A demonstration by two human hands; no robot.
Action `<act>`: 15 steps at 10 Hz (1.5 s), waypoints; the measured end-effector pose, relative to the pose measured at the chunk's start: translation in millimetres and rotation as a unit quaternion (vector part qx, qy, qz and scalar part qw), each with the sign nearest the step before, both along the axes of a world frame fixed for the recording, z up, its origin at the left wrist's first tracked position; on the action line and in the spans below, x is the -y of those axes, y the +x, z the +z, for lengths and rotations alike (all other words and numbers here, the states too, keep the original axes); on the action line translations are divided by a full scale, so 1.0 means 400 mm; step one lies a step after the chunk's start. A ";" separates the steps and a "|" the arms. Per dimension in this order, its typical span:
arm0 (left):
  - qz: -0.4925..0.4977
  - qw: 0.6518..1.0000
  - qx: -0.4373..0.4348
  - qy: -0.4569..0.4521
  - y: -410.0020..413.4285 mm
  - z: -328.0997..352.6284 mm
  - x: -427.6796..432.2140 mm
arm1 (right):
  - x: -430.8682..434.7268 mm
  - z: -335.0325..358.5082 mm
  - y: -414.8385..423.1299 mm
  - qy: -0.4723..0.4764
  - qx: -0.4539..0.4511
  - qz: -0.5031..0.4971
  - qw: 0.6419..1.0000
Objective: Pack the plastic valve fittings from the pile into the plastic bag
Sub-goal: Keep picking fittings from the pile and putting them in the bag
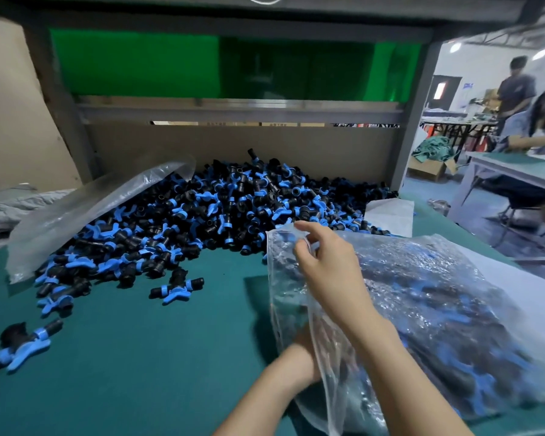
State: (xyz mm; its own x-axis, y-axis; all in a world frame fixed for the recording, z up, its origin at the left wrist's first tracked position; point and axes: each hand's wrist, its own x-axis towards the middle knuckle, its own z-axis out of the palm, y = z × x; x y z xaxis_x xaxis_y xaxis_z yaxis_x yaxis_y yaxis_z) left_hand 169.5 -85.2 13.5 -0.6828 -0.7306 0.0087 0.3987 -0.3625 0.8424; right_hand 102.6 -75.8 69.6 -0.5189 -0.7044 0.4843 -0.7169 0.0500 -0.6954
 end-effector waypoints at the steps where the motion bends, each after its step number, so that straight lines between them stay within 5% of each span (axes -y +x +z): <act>1: 0.109 0.972 -0.113 0.174 -0.018 -0.007 0.053 | -0.001 -0.028 0.002 0.007 0.010 -0.011 1.000; 2: 0.111 0.879 0.274 -0.373 0.031 -0.066 0.078 | 0.005 -0.073 0.007 -0.011 0.036 -0.041 0.998; 3: 0.187 0.699 0.424 -0.545 0.125 -0.107 0.137 | 0.018 -0.116 0.015 -0.015 0.057 -0.084 0.995; 4: 0.327 0.654 0.472 -0.492 0.240 -0.087 0.219 | 0.025 -0.160 0.017 -0.010 0.066 -0.114 0.991; 5: 0.338 0.597 0.588 -0.428 0.341 -0.098 0.304 | 0.021 -0.198 0.009 0.008 0.052 -0.129 0.990; 6: 0.300 0.591 0.653 -0.366 0.378 -0.111 0.337 | 0.021 -0.214 -0.001 0.031 0.020 -0.138 0.990; 8: 0.277 0.564 0.672 -0.392 0.375 -0.121 0.360 | 0.021 -0.219 -0.005 0.062 -0.017 -0.135 0.989; 10: 0.302 0.598 0.589 -0.452 0.361 -0.136 0.353 | 0.019 -0.219 -0.005 0.065 -0.020 -0.134 0.989; 12: 0.316 0.791 0.328 -0.410 0.285 -0.109 0.275 | 0.020 -0.222 -0.006 0.064 -0.030 -0.131 0.989; 13: 0.283 0.856 0.258 -0.347 0.262 -0.093 0.236 | 0.017 -0.224 -0.007 0.062 -0.048 -0.119 0.990; 15: 0.243 0.914 0.191 -0.263 0.252 -0.078 0.215 | 0.014 -0.215 0.003 0.009 -0.112 -0.045 0.993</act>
State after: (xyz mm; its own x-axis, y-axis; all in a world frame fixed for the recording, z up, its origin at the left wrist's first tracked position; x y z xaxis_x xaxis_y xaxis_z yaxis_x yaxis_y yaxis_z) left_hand 270.4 -171.3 -17.7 -0.3052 -0.9115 0.2759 0.0457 0.2753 0.9603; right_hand 103.6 -81.6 -16.4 -0.4607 -0.6704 0.5816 -0.8453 0.1318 -0.5177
